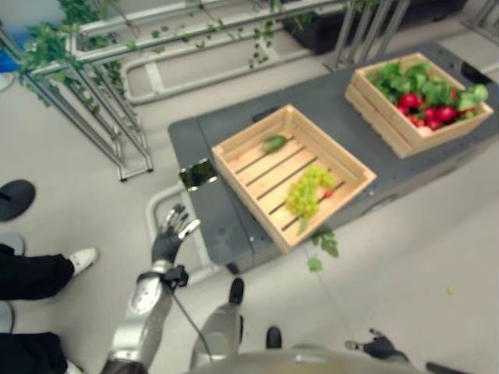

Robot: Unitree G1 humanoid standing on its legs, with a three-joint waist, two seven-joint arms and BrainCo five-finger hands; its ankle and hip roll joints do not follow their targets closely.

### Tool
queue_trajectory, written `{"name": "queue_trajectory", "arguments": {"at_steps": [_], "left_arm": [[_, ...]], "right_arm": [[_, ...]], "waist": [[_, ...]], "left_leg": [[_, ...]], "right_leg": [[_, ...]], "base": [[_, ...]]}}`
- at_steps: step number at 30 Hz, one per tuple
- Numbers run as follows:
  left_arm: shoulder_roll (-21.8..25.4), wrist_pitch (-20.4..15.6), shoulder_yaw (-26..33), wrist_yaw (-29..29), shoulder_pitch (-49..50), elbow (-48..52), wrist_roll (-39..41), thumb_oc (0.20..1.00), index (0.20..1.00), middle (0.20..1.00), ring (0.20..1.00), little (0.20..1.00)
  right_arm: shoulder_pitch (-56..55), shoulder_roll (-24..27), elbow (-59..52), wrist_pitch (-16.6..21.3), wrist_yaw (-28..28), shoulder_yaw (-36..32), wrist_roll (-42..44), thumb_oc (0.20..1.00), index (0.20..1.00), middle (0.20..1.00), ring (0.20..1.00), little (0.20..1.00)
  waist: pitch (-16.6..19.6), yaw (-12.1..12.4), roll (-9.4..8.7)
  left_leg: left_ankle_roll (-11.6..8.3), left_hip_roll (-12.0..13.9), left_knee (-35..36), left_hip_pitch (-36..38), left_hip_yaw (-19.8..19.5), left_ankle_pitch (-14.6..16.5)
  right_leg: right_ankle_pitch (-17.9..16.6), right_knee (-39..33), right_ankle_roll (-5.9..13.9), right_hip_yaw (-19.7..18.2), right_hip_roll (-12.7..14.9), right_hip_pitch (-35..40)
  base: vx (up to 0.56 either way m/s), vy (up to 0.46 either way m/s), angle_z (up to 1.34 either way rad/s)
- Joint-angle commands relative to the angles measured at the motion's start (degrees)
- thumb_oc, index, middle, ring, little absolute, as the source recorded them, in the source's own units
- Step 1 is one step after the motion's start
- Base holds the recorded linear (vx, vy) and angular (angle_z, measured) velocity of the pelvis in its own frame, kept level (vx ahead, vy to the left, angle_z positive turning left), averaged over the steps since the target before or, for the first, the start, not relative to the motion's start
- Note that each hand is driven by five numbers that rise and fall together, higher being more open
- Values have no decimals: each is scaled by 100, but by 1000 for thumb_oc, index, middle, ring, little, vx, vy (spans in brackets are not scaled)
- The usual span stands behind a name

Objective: Pick up the fruits from the basket on one side to the basket on the other side

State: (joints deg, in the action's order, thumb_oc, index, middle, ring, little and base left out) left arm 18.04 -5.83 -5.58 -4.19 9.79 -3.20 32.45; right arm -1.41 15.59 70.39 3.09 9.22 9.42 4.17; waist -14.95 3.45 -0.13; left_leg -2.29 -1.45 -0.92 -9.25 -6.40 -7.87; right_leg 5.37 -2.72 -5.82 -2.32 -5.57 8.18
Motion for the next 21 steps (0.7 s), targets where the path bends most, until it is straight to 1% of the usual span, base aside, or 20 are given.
{"name": "queue_trajectory", "arguments": {"at_steps": [1,5,6,7,8,9,10,12,13,14,15,16,17,18,19,20,21], "left_arm": [[7,-222,146,55,-99,576,31,1000,1000,1000,1000,1000],[37,-197,156,100,-51,620,7,1000,1000,1000,1000,1000],[49,-196,174,92,-62,655,1,1000,1000,1000,1000,1000],[46,-199,201,100,-62,655,2,1000,1000,1000,1000,1000],[48,-192,220,100,-31,665,24,1000,1000,1000,1000,1000],[43,-179,224,92,-17,662,13,1000,1000,1000,1000,1000],[53,-160,244,61,4,664,-20,1000,1000,1000,1000,1000],[57,-159,245,61,9,667,-20,1000,1000,1000,1000,1000],[107,-134,270,23,-11,666,-101,1000,1000,1000,1000,1000],[107,-134,270,23,-11,666,-101,1000,1000,1000,1000,1000],[205,-104,296,-3,-41,674,-257,1000,1000,1000,1000,1000],[249,-100,297,-5,-57,663,-349,1000,1000,1000,1000,1000],[296,-84,274,-37,-129,657,-392,1000,1000,1000,1000,1000],[308,-86,253,-32,-185,623,-426,1000,1000,1000,1000,1000],[292,-102,217,-32,-203,567,-456,1000,1000,1000,1000,1000],[269,-121,203,-46,-212,546,-442,1000,1000,1000,1000,1000],[254,-128,192,-40,-221,549,-419,1000,1000,1000,1000,1000]], "right_arm": [[-13,3,-95,28,52,-67,177,1000,1000,1000,1000,1000],[-46,-62,-96,33,35,-43,194,1000,1000,1000,1000,1000],[-42,-80,-121,29,25,-46,211,1000,1000,1000,1000,1000],[-24,-69,-146,31,21,-29,212,1000,1000,1000,1000,1000],[-9,-90,-164,27,15,-19,225,1000,1000,1000,1000,1000],[-9,-122,-177,28,16,-3,220,1000,1000,1000,1000,1000],[-47,-234,-190,28,-20,13,244,1000,1000,1000,1000,1000],[-52,-237,-192,28,-20,15,244,1000,1000,1000,1000,1000],[-50,-293,-240,21,-26,11,214,1000,1000,1000,1000,1000],[-51,-294,-240,21,-26,11,214,1000,1000,1000,1000,1000],[-39,-338,-331,16,-44,-36,253,1000,1000,1000,1000,1000],[-45,-360,-410,29,-55,-66,299,1000,1000,1000,1000,1000],[-28,-390,-485,40,-48,-93,354,1000,1000,1000,1000,1000],[-40,-393,-542,41,-41,-130,388,1000,1000,1000,1000,1000],[-76,-379,-579,61,-17,-165,436,1000,1000,1000,1000,1000],[-95,-359,-598,75,13,-213,485,1000,1000,1000,1000,1000],[-100,-344,-605,83,41,-232,505,1000,1000,1000,1000,1000]], "waist": [[414,-31,-130],[473,-10,-166],[489,20,-216],[493,49,-246],[542,55,-277],[582,41,-305],[683,25,-415],[672,32,-423],[755,66,-492],[758,68,-493],[731,-15,-505],[687,-68,-497],[581,-164,-446],[479,-253,-367],[458,-331,-292],[474,-414,-236],[511,-437,-212]], "left_leg": [[54,-316,-365,-606,399,85],[84,-297,-367,-600,463,120],[74,-314,-468,-673,599,150],[71,-353,-602,-719,647,210],[119,-321,-576,-679,680,329],[154,-290,-536,-590,677,383],[238,-291,-422,-380,668,520],[240,-294,-410,-355,676,522],[324,-247,-219,-121,696,627],[324,-247,-217,-123,698,626],[357,-178,-5,168,677,697],[361,-141,108,317,647,710],[344,-47,155,444,569,698],[330,15,193,507,432,685],[317,33,221,560,276,698],[304,37,299,656,161,707],[267,86,390,728,131,719]], "right_leg": [[174,-228,634,239,-9,-285],[221,-228,656,284,20,-244],[262,-228,668,323,77,-200],[277,-228,679,324,113,-187],[278,-228,699,305,130,-172],[263,-228,722,292,146,-148],[245,-180,776,263,224,-26],[250,-182,778,256,230,-7],[406,544,897,287,257,-288],[410,551,897,285,258,-293],[203,1410,1236,345,214,-805],[-83,1950,1431,361,188,-1123],[-370,2425,1566,284,87,-1433],[-417,2657,1605,151,12,-1732],[-309,2660,1527,42,-27,-1958],[-179,2424,1434,22,47,-2079],[-90,2064,1371,45,225,-2121]], "base": [[-5,44,24],[41,36,17],[24,59,6],[63,83,12],[93,65,10],[184,72,0],[148,49,-9],[85,32,-13],[68,34,-6],[86,85,-17],[18,71,-23],[18,75,-34],[-1,23,-17],[37,19,-2],[106,24,45],[176,15,63],[149,-2,81]]}}
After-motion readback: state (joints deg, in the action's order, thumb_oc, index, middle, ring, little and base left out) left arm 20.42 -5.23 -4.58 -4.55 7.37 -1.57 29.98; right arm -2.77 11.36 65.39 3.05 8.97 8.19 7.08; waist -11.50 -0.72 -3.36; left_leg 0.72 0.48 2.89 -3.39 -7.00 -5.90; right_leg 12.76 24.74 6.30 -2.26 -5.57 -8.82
